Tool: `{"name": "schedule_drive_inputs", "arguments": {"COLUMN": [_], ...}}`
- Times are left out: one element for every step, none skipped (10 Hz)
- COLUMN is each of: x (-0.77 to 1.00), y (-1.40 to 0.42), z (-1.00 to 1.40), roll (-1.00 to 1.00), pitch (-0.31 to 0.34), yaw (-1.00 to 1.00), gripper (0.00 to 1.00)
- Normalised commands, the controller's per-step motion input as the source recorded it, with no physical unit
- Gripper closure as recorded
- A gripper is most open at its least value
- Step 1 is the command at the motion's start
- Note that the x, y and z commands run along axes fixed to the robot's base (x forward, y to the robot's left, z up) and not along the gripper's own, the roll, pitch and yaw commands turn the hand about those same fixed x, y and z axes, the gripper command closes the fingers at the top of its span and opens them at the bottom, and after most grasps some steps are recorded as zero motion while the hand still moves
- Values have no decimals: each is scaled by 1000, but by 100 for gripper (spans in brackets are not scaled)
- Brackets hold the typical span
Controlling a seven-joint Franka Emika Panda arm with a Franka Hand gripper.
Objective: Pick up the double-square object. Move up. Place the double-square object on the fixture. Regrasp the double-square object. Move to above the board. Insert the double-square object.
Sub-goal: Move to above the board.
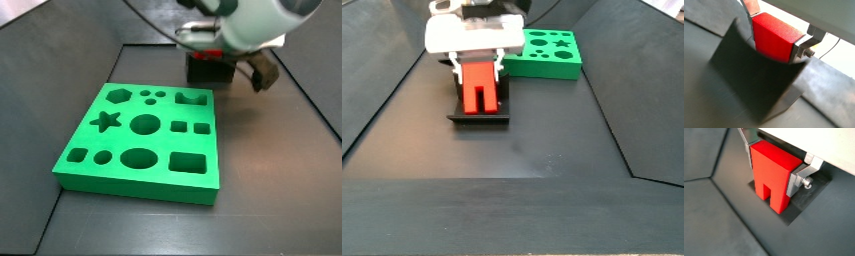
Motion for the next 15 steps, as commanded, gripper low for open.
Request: {"name": "schedule_drive_inputs", "arguments": {"x": [94,86,82,71,63,54,41,32,23,13,4,-3,-9,-12,-10], "y": [121,116,112,106,101,95,87,83,77,71,65,61,49,43,33], "z": [1000,1000,1000,1000,1000,1000,1000,1000,1000,1000,1000,1000,1000,1000,871], "roll": [30,-7,-19,-35,-43,-53,-59,-63,-65,-64,-62,-61,-62,-65,-63], "pitch": [-113,-110,-106,-86,-67,-40,-9,13,34,57,72,81,87,92,97], "yaw": [107,41,13,-32,-53,-68,-76,-73,-63,-48,-33,-16,6,22,35], "gripper": [100,100,100,100,100,100,100,100,100,100,100,100,100,100,100]}}
